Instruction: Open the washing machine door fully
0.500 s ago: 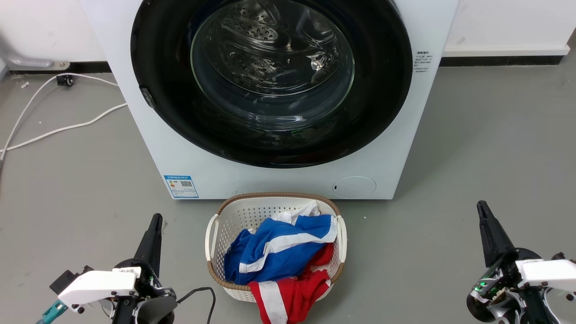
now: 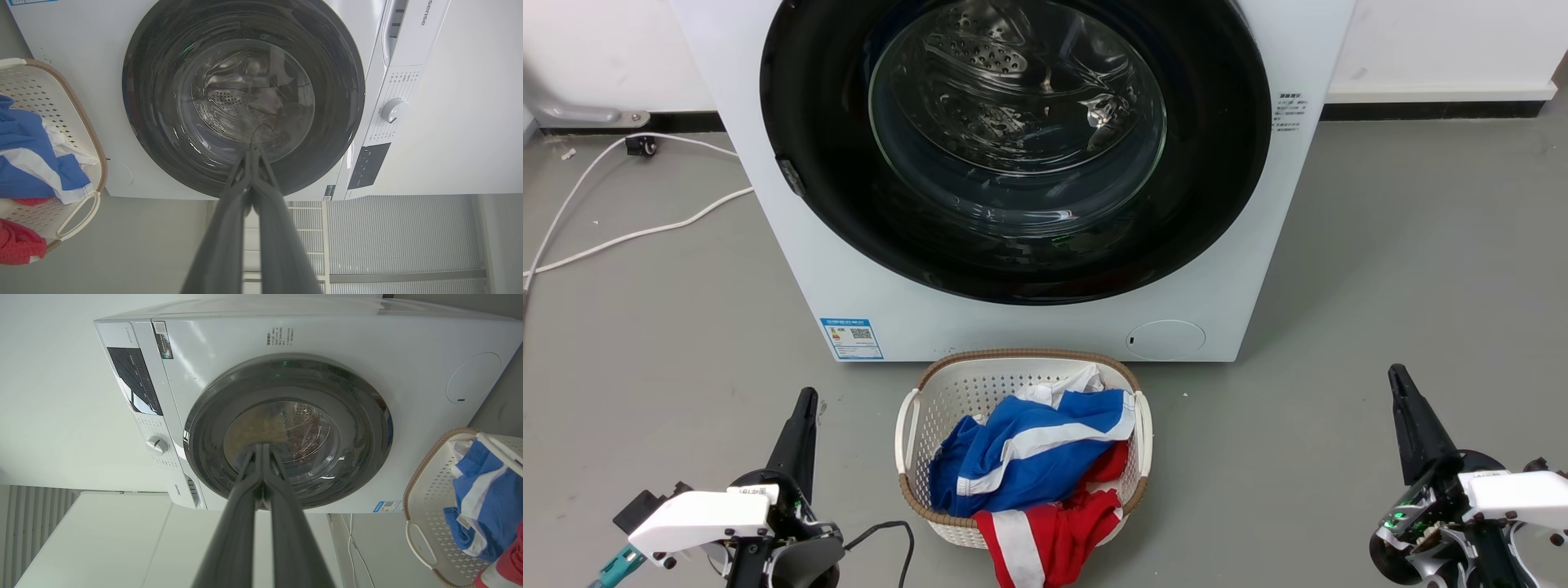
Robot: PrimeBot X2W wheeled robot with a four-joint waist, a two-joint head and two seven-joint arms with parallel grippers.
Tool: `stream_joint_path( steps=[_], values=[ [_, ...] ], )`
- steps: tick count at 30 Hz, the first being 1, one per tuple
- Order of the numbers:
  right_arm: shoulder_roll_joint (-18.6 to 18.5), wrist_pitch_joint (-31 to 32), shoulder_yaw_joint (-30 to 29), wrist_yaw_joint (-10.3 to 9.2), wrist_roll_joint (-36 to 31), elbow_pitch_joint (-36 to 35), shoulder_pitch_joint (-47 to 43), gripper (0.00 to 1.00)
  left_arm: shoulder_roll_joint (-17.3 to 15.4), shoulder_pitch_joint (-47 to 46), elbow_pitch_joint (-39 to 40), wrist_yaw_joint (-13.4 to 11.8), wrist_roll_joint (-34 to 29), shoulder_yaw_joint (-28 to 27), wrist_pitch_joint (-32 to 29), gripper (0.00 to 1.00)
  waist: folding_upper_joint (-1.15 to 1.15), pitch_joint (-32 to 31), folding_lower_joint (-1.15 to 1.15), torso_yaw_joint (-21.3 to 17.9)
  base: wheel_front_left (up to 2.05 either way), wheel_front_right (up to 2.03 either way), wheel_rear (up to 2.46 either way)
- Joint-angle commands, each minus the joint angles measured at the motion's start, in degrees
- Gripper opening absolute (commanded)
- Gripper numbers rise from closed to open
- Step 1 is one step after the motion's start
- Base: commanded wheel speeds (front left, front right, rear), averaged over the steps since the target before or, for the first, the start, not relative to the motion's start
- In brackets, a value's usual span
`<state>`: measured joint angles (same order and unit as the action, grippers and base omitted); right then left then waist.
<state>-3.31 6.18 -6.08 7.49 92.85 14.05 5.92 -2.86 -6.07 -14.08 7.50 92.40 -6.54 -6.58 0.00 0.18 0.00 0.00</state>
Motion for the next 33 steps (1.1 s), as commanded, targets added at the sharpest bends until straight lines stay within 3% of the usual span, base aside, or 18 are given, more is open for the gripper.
stream_joint_path(
  steps=[1, 18, 19, 27, 33],
  values=[
    [0.20, 0.24, -0.09, 0.00, -0.25, 0.05, 0.66, 0.00, 0.01, -0.42, -0.03, 0.15, 0.04, -0.10, -0.12, 0.00, 0.00, 0.00, 0.00, 0.00, 0.00, 0.00, 0.00],
    [0.27, 0.25, -0.19, 0.01, -0.34, 0.06, 0.67, 0.00, 0.01, -0.42, -0.03, 0.16, 0.04, -0.09, -0.12, 0.00, 0.00, 0.00, 0.00, 0.00, 0.00, 0.00, 0.00],
    [0.08, 0.14, -0.11, 0.00, -0.09, 0.02, 0.00, 1.00, 0.00, 0.00, 0.00, 0.00, 0.00, -0.02, 0.02, 1.00, 0.00, 0.00, 0.00, 0.00, 0.00, 0.00, 0.00],
    [0.26, -1.12, 0.06, -0.08, -1.32, 1.51, -2.30, 1.00, 0.24, 2.19, -0.83, -0.02, -1.31, 0.18, 1.32, 1.00, 0.00, 0.02, 0.00, 0.00, 0.00, 0.00, 0.00],
    [0.27, -2.82, -0.45, -0.07, -7.25, 0.21, -2.92, 1.00, 0.21, 2.44, 0.95, -0.55, -6.53, -0.87, 3.04, 1.00, 0.00, 0.06, 0.00, 0.00, 0.00, 0.00, 0.00]
  ],
)
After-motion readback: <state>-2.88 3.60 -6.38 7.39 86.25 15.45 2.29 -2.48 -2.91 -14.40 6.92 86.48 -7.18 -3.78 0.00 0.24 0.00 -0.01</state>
